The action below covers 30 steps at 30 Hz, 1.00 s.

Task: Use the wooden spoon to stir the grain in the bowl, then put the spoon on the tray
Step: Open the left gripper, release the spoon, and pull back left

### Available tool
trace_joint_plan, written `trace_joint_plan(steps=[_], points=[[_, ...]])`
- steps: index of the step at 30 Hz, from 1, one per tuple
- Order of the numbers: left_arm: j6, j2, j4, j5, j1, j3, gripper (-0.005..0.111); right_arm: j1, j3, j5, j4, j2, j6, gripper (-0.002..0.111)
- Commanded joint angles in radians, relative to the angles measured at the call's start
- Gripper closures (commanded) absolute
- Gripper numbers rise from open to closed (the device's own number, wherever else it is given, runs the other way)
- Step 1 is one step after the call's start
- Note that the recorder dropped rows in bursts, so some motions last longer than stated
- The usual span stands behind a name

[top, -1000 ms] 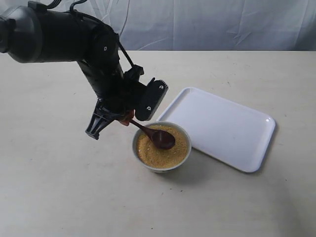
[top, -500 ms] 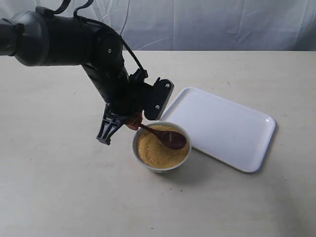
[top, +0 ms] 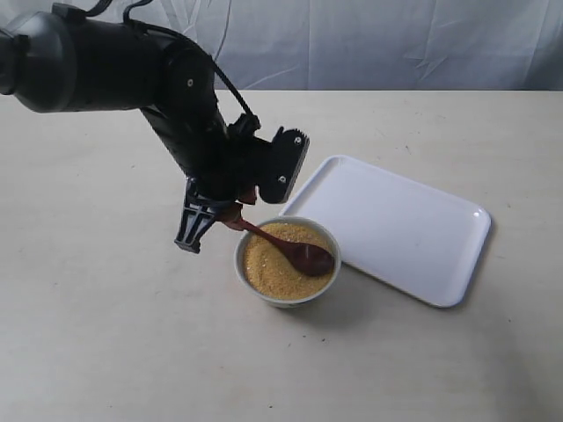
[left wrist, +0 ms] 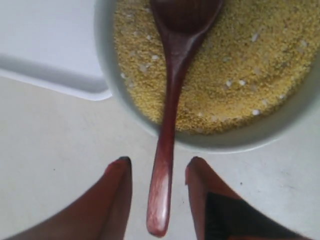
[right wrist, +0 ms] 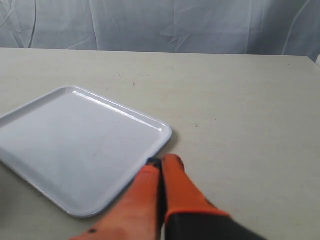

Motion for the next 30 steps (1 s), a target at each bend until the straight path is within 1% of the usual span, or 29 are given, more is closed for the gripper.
trace_joint_plan(steps=[1,5,6,8,11,13,17,21,24,27,29,30], points=[[-0.247,-0.084,0.002,0.001,-0.004,-0.009,0.069,0.000,0.005,-0.014,0.000,-0.006,-0.002,0.108],[-0.547,-0.148,0.059,0.017,-0.004,-0.009,0.071,0.000,0.005,-0.014,0.000,-0.006,-0.002,0.108],[-0.612,-0.160,0.083,0.027,-0.004,-0.009,0.073,0.000,0.005,-0.014,0.000,-0.006,-0.002,0.108],[-0.714,-0.181,0.119,0.060,0.007,-0.009,0.081,0.000,0.005,-0.014,0.000,-0.006,-0.002,0.108],[-0.751,-0.194,0.062,0.104,0.042,-0.009,0.095,0.000,0.005,-0.014,0.000,-0.006,-0.002,0.108],[-0.761,-0.199,0.000,0.122,0.086,-0.009,0.105,0.000,0.005,-0.014,0.000,-0.006,-0.002,0.108],[-0.810,-0.204,-0.125,0.134,0.190,-0.001,0.107,0.000,0.005,-0.014,0.000,-0.006,-0.002,0.108],[-0.872,-0.239,-0.282,0.033,0.301,0.082,0.107,0.000,0.005,-0.014,0.000,-0.006,-0.002,0.108],[-0.884,-0.288,-0.437,-0.123,0.375,0.211,0.107,0.000,0.005,-0.014,0.000,-0.006,-0.002,0.108],[-0.857,-0.353,-0.655,-0.302,0.430,0.391,0.107,0.000,0.005,-0.014,0.000,-0.006,-0.002,0.108],[-0.797,-0.386,-0.851,-0.407,0.440,0.511,0.107,0.000,0.005,-0.014,0.000,-0.006,-0.002,0.108],[-0.744,-0.392,-0.957,-0.429,0.444,0.552,0.107,0.000,0.005,-0.014,0.000,-0.006,-0.002,0.108]])
